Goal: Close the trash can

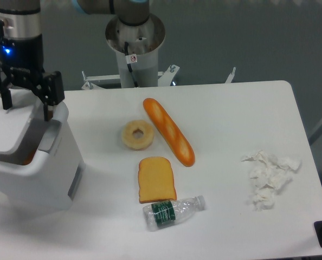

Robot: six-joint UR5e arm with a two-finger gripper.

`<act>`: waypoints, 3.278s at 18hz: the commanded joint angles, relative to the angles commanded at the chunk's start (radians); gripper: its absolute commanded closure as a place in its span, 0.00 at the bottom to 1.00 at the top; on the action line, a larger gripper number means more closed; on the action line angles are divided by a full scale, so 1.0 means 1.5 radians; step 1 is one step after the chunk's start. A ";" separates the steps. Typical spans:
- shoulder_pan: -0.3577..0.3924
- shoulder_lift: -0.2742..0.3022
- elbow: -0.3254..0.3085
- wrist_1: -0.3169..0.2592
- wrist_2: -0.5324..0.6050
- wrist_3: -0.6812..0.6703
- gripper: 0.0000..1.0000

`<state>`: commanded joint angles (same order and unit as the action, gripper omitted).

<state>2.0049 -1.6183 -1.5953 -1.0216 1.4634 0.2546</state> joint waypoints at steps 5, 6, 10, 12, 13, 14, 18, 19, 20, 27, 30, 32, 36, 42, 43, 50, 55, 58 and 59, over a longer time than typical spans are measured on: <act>0.002 -0.011 0.001 0.000 0.002 -0.003 0.00; 0.002 -0.015 0.001 0.000 0.002 -0.003 0.00; 0.003 -0.023 0.001 0.001 0.005 -0.004 0.00; 0.011 -0.028 0.002 0.001 0.005 -0.002 0.00; 0.014 -0.028 0.002 0.001 0.005 -0.002 0.00; 0.016 -0.028 0.002 0.001 0.005 -0.003 0.00; 0.017 -0.029 0.004 0.002 0.005 -0.004 0.00; 0.017 -0.030 0.004 0.002 0.005 -0.004 0.00; 0.017 -0.031 0.004 0.001 0.005 -0.005 0.00; 0.017 -0.040 0.008 0.002 0.005 -0.007 0.00; 0.017 -0.039 0.012 0.002 0.005 -0.008 0.00; 0.018 -0.039 0.015 0.002 0.005 -0.008 0.00; 0.023 -0.040 0.017 0.002 0.005 -0.008 0.00; 0.037 -0.042 0.018 0.003 0.003 -0.005 0.00; 0.038 -0.045 0.018 0.003 0.003 -0.005 0.00; 0.043 -0.051 0.019 0.003 0.003 -0.005 0.00; 0.048 -0.042 0.056 -0.002 0.002 -0.010 0.00; 0.064 -0.030 0.056 -0.002 0.001 -0.004 0.00; 0.081 -0.026 0.052 -0.003 0.003 0.000 0.00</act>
<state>2.1259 -1.6568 -1.5170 -1.0262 1.4680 0.2546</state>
